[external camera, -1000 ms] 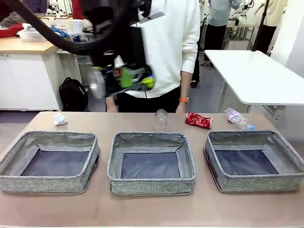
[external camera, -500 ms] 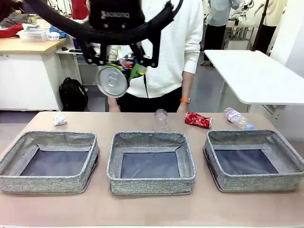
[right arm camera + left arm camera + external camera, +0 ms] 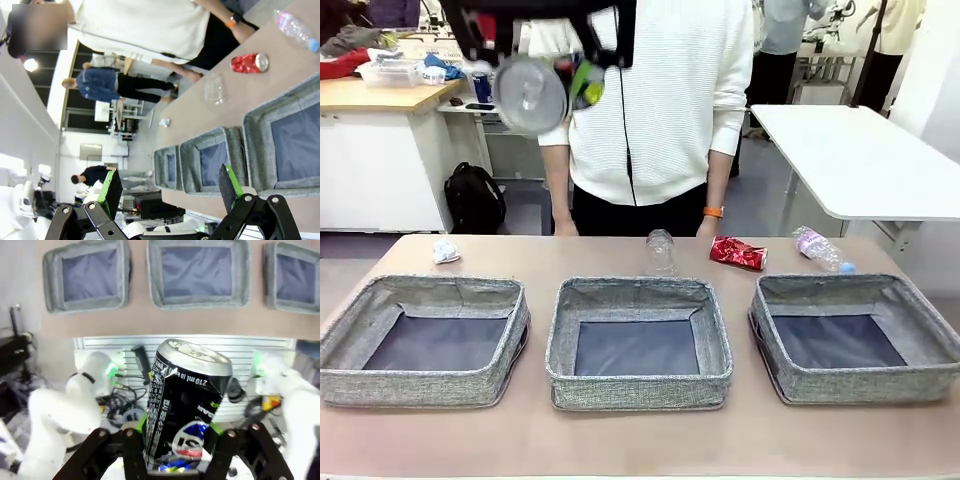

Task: Sort the waste into the appropriate baskets.
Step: Pick up the waste item pointed out by the person.

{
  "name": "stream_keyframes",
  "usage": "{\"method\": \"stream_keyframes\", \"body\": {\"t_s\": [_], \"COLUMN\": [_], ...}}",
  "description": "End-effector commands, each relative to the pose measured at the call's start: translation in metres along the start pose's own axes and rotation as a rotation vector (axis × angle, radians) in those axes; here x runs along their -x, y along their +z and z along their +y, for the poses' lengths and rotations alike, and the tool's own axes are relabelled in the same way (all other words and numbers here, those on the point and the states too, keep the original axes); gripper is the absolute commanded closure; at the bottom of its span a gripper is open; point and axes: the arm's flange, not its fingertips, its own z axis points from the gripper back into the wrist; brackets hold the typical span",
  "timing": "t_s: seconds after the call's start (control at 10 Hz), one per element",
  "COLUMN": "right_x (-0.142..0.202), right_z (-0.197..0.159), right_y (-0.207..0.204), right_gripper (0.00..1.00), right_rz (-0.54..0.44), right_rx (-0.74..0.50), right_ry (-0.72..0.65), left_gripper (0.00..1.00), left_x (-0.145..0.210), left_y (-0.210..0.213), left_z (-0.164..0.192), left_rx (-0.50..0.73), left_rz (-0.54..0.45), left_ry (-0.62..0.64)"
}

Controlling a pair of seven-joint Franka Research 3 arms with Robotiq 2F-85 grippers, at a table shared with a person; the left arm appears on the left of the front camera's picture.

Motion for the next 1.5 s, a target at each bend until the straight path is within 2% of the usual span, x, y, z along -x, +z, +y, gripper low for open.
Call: {"method": "stream_keyframes", "body": {"t_s": [0.0, 0.3, 0.7, 0.9, 1.1, 1.2, 1.4], "right_x": [-0.003, -0.003, -0.003, -0.003, -0.003, -0.003, -0.003], "right_z": [0.0, 0.0, 0.0, 0.0, 0.0, 0.0, 0.0], "right_y": [0.0, 0.0, 0.0, 0.0, 0.0, 0.0, 0.0], "right_gripper": [0.0, 0.0, 0.0, 0.0, 0.0, 0.0, 0.0], "right_rz": [-0.003, -0.003, -0.003, -0.003, -0.003, -0.003, -0.003], "right_rx": [-0.028, -0.028, -0.028, -0.028, -0.028, -0.028, -0.028], "right_ry": [0.02, 0.02, 0.02, 0.02, 0.02, 0.02, 0.02], "left_gripper": [0.7, 0.7, 0.7, 0.7, 0.7, 0.7, 0.7], "left_x": [-0.009, -0.013, -0.02, -0.026, -0.028, -0.03, -0.03], "left_y": [0.028, 0.033, 0.023, 0.013, 0.011, 0.011, 0.011], "left_z": [-0.008, -0.016, -0.03, -0.031, -0.026, -0.038, -0.038], "left_rx": [0.059, 0.126, 0.139, 0.132, 0.131, 0.129, 0.129], "left_rz": [-0.034, -0.072, -0.019, 0.023, 0.018, 0.017, 0.017], "left_ry": [-0.021, -0.094, -0.188, -0.183, -0.169, -0.169, -0.169]}}
